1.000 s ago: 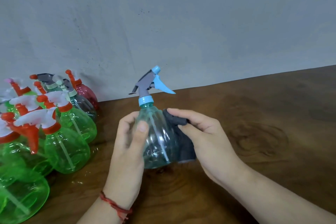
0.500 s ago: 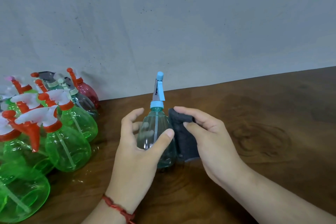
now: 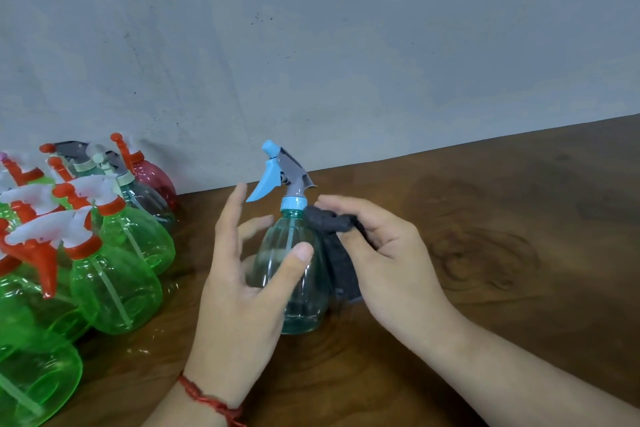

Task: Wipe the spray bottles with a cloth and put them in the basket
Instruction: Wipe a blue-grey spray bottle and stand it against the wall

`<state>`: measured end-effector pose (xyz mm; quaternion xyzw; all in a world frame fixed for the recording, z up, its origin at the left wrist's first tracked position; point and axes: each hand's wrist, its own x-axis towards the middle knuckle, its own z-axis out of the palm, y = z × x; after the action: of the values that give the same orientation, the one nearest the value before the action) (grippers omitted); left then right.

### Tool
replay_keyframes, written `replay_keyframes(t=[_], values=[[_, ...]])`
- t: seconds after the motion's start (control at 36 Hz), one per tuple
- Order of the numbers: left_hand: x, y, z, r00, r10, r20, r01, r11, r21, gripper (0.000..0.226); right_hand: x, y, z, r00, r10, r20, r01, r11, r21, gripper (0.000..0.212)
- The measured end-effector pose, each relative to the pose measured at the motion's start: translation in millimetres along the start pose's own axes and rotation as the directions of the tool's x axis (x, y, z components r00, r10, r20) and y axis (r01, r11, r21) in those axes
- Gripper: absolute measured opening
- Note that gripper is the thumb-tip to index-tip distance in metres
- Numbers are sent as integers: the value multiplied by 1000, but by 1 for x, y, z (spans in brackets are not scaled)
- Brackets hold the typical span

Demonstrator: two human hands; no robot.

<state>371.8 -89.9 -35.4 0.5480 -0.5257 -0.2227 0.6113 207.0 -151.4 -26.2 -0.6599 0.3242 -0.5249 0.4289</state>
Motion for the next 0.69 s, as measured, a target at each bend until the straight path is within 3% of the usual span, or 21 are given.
replay_keyframes(t=[0.06, 0.14, 0.19, 0.22, 0.31, 0.39, 0.47, 0.58, 0.69], values=[[-1, 0, 1, 999, 4, 42, -3, 1000, -14, 83, 3, 0, -5, 991, -99, -86, 97, 995, -29, 36], [-5, -1, 5, 987, 18, 157, -36, 993, 114, 80, 9, 1, -14, 913, -327, -245, 304, 944, -128, 37], [-9, 0, 9, 975, 30, 222, -74, 978, 194, 79, 13, 4, -21, 863, -449, -231, 383, 880, -281, 40], [-11, 1, 11, 970, 30, 240, -83, 973, 214, 79, 14, 6, -22, 857, -491, -153, 417, 838, -353, 41], [-13, -1, 15, 973, 0, 230, -43, 983, 180, 78, 14, 11, -21, 864, -489, 116, 484, 747, -456, 44], [-12, -2, 15, 976, -16, 217, -5, 995, 99, 78, 14, 11, -18, 848, -485, 214, 526, 717, -457, 44], [-10, 0, 14, 970, -86, 226, 94, 995, -24, 76, 19, 13, -22, 832, -511, 215, 546, 689, -476, 41], [-7, 2, 16, 959, -161, 233, 197, 970, -143, 86, 23, 15, -28, 889, -453, 64, 408, 721, -559, 38], [-6, 5, 14, 959, -166, 230, 204, 967, -155, 80, 20, 16, -21, 867, -466, 178, 487, 711, -508, 41]])
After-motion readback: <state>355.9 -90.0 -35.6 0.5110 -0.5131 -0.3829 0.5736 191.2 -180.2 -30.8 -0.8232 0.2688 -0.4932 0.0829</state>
